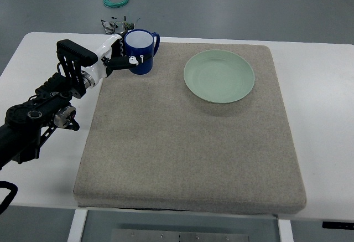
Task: Place cup left of plate with left hand
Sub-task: 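Lower the blue mug onto the pad beside the plate, then open the left hand and withdraw it from the mug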
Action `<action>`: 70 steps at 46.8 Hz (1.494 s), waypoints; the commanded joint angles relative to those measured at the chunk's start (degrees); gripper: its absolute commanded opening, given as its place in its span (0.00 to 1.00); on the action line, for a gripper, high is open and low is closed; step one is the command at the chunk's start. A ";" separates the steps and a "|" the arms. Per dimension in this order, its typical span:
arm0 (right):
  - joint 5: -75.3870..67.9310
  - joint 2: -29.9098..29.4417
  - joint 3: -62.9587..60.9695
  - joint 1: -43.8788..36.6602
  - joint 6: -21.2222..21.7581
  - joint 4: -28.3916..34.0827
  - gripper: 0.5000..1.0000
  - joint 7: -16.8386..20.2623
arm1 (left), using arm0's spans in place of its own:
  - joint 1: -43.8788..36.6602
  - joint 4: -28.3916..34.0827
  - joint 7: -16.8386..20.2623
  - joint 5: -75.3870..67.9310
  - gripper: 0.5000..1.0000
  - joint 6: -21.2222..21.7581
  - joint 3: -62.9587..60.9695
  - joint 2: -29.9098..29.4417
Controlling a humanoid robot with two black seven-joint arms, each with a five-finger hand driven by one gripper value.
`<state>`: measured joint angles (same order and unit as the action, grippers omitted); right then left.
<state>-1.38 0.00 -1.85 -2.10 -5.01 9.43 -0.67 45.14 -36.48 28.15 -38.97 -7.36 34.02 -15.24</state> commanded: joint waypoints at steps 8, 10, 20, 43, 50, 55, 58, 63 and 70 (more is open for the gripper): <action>-0.03 0.00 0.00 0.00 0.00 0.07 0.87 -0.03 | -1.54 0.27 -0.02 0.21 0.52 0.16 0.00 0.38; 0.06 0.00 0.00 0.00 0.00 -0.02 0.87 0.06 | -1.72 0.27 -0.02 0.21 0.52 0.16 0.00 0.30; -0.02 0.00 0.00 0.00 0.00 -0.02 0.87 -0.03 | -1.98 0.27 0.07 0.38 0.54 0.33 0.17 0.38; -0.02 0.00 0.00 0.00 0.00 0.06 0.87 0.06 | -2.78 0.27 0.07 0.47 0.66 1.48 0.26 0.56; -0.02 0.00 0.00 0.00 0.00 -0.02 0.87 -0.03 | -2.78 0.27 0.06 0.56 0.77 1.56 0.70 0.65; 0.06 0.00 0.00 0.00 0.00 -0.02 0.87 0.06 | -2.78 0.19 -0.02 0.56 0.88 1.56 0.79 0.73; -0.03 0.00 0.00 0.00 0.00 -0.02 0.87 -0.03 | -2.78 0.01 -0.02 0.65 0.93 1.56 0.79 0.73; 0.06 0.00 0.00 0.00 0.00 0.06 0.87 0.06 | -2.78 -0.08 -0.02 0.65 0.93 1.56 0.88 0.73; 0.06 0.00 0.00 0.00 0.00 -0.02 0.87 -0.03 | -2.78 -0.25 -0.02 0.65 0.95 1.48 0.88 0.38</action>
<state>-1.38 0.00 -1.85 -2.11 -5.01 9.42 -0.65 42.36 -36.63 28.13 -38.32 -5.80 34.89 -14.61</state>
